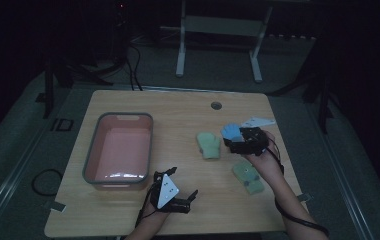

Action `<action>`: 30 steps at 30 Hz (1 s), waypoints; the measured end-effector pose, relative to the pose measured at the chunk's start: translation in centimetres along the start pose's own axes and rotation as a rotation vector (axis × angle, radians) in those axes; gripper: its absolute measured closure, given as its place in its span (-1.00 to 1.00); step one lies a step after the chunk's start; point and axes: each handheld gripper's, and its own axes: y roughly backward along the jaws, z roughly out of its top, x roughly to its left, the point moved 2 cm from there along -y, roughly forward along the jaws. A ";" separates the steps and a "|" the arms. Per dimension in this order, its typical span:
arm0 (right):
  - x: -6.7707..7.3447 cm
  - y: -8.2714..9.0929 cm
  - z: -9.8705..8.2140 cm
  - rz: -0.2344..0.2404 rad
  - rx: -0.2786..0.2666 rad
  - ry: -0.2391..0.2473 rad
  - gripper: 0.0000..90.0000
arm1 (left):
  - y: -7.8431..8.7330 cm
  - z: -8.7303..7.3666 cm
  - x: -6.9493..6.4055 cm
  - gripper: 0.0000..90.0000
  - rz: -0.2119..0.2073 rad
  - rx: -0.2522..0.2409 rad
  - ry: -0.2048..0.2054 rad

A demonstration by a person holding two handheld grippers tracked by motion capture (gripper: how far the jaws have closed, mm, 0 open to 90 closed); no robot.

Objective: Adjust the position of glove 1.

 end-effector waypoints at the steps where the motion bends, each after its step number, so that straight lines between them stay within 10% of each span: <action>1: 0.1 -0.4 0.1 0.004 0.001 0.000 -0.46 | 0.0 0.0 0.0 -0.97 0.000 -0.001 0.003; 17: 1.3 -6.2 0.6 0.064 0.078 0.066 0.15 | 0.0 0.0 0.0 -0.97 -0.009 -0.002 0.007; 30: 0.9 -10.4 -0.1 0.133 0.160 0.048 0.26 | 0.0 0.0 0.0 -0.97 -0.009 -0.002 0.006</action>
